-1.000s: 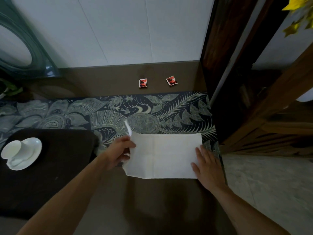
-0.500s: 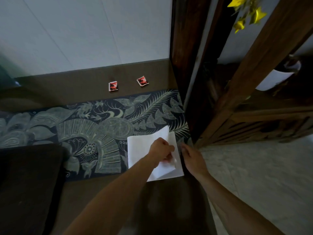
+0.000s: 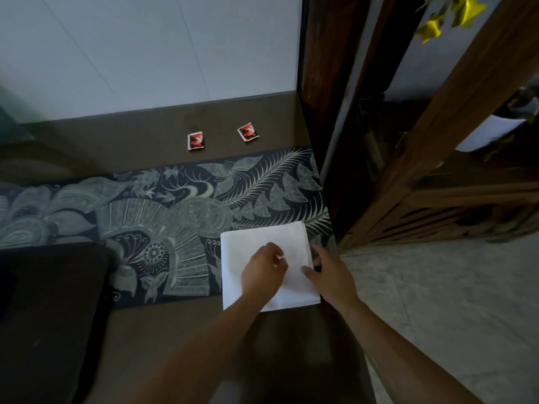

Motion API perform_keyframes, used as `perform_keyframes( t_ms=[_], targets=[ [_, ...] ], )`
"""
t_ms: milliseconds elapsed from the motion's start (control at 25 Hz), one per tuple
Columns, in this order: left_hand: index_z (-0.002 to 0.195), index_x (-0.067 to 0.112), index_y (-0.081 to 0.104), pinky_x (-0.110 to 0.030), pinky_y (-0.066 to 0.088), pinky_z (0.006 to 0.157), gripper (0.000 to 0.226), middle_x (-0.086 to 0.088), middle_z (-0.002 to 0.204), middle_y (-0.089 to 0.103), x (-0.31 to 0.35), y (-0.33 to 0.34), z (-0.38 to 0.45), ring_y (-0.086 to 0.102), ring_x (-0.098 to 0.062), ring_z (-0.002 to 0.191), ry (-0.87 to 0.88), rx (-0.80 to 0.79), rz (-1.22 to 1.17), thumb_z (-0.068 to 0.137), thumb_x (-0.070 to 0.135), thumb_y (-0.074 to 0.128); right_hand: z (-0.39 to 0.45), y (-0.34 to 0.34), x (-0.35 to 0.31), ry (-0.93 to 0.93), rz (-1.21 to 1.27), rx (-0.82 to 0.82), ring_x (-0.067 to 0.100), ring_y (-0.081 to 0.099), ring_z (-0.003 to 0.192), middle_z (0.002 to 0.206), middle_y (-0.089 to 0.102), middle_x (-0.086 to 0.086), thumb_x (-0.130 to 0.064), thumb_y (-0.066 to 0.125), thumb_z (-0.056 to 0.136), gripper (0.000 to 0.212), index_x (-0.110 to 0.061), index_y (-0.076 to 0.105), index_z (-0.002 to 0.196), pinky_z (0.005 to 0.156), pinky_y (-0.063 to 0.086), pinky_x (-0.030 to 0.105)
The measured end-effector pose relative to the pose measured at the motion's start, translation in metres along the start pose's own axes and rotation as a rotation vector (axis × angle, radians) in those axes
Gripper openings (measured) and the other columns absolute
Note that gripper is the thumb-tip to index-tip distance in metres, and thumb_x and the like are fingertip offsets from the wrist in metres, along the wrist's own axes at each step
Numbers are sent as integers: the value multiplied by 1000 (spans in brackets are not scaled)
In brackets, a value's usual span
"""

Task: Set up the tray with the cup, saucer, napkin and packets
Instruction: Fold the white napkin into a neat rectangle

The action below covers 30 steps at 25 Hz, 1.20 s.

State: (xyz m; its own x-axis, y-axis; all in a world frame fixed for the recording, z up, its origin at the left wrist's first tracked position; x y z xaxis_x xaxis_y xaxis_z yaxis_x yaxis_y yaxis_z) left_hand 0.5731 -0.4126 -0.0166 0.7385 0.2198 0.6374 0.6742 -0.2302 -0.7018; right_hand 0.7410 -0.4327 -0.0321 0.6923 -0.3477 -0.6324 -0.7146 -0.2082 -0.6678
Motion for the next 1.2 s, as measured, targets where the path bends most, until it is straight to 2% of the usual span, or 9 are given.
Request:
perform_keyframes(
  t_ms=[160,240,320,440,680,760,840,1000,1200],
  targets=[
    [126,24,53,-41,41,102,40,1,134,52,-68,-31,-45,44,-20,127,413,122,417,92,45,51,-19,10,4,-202,-483,215,29,51,117,135,48,9,-31,61,88,61,-21,37,143,88,49,44],
    [147,20,33,-46,19,118,61,-4,158,25,-97,-32,-57,17,-22,147,462,44,528,96,54,39,-26,21,-3,-384,-615,235,32,40,131,144,42,10,-36,50,92,58,-19,37,145,103,40,52],
    [154,16,14,-44,6,120,76,-7,162,6,-112,-28,-59,0,-21,149,497,-26,598,96,61,33,-28,37,-9,-458,-668,120,32,20,146,157,27,6,-45,35,96,59,-21,29,150,114,25,56],
    [154,12,5,-44,10,118,80,-9,162,1,-123,-28,-62,-1,-23,149,517,-97,686,97,63,29,-29,50,-1,-456,-753,4,27,-3,150,164,6,2,-57,17,98,65,-25,9,155,118,11,53],
    [154,14,13,-48,15,117,67,-8,162,8,-130,-39,-62,7,-23,149,561,-83,748,101,54,27,-35,43,8,-411,-802,-24,23,-10,150,164,-5,0,-64,15,97,72,-26,-4,154,119,3,52],
    [144,17,39,-48,29,113,55,-11,153,37,-131,-43,-65,35,-29,140,631,-36,739,100,50,36,-41,46,1,-445,-778,-30,26,-3,150,164,1,3,-64,21,96,75,-21,2,155,118,6,52],
    [118,19,56,-42,45,93,31,-6,121,60,-132,-48,-69,60,-26,107,759,31,729,98,41,45,-49,50,1,-565,-820,-84,27,0,150,164,6,4,-64,21,97,74,-22,5,155,117,7,49],
    [94,18,62,-33,51,66,7,-1,88,62,-124,-57,-69,59,-20,73,913,24,799,88,20,57,-56,48,9,-615,-885,-127,30,4,149,163,9,5,-61,19,98,69,-22,9,155,115,9,46],
    [85,19,62,-30,48,66,4,1,81,59,-135,-65,-85,54,-18,68,1033,20,833,87,16,60,-71,57,7,-635,-873,-157,30,10,149,163,10,4,-61,23,98,70,-20,13,155,114,13,47]
  ],
)
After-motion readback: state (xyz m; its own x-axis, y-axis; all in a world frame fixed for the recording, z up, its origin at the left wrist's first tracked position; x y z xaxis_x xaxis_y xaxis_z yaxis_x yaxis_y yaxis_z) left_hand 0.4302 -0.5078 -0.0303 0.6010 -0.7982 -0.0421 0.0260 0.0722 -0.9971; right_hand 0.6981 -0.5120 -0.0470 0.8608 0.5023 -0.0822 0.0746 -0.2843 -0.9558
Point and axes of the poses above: each hand's wrist, its own z-axis towards the middle knuckle, its own y-axis out of the palm, x = y × z, the point moved 3 cm from there along z, towards the middle knuckle
